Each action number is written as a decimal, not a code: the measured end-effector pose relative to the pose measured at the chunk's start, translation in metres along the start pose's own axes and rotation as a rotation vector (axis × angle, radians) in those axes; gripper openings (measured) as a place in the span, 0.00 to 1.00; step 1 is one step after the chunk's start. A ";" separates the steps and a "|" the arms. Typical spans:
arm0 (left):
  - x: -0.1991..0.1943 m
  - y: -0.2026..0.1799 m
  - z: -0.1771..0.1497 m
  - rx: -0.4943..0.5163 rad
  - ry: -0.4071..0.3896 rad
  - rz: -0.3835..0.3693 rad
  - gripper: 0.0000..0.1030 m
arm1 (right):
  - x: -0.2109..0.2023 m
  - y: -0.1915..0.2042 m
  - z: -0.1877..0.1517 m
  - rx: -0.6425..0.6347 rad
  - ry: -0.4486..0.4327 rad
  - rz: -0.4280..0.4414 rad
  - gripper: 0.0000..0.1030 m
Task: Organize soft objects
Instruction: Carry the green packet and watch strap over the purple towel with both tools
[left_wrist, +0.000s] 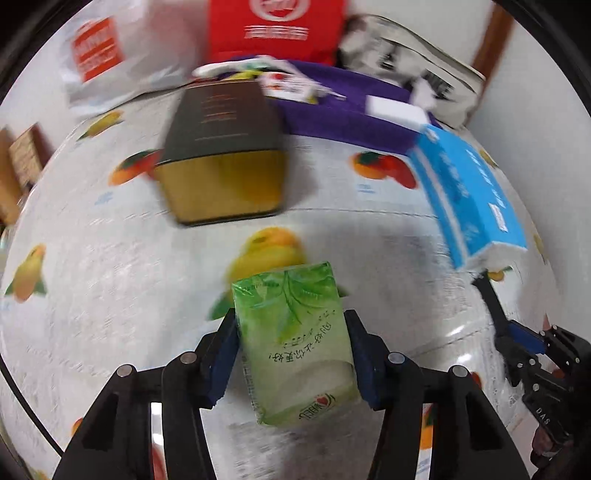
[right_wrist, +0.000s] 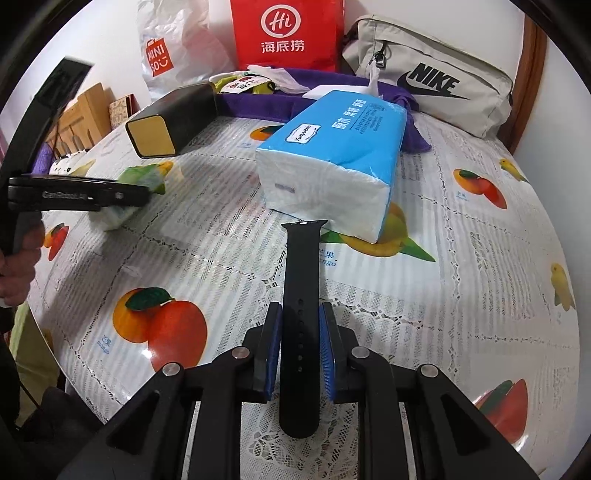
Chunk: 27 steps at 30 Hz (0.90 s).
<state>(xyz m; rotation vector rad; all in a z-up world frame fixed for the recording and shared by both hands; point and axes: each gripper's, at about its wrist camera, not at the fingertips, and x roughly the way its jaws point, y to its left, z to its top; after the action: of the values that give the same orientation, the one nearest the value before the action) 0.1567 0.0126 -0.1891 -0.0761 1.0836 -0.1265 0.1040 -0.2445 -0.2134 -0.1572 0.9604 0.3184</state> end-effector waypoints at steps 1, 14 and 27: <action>-0.002 0.008 -0.002 -0.017 -0.003 0.004 0.51 | -0.001 0.000 0.001 0.001 -0.002 0.004 0.19; -0.037 0.031 -0.001 -0.092 -0.079 -0.023 0.51 | -0.024 0.016 0.013 -0.013 -0.052 0.030 0.19; -0.067 0.030 0.018 -0.103 -0.137 -0.024 0.51 | -0.057 0.013 0.032 -0.017 -0.126 0.037 0.19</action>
<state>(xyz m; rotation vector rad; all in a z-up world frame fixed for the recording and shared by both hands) 0.1435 0.0513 -0.1260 -0.1879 0.9520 -0.0858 0.0943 -0.2343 -0.1480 -0.1328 0.8364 0.3665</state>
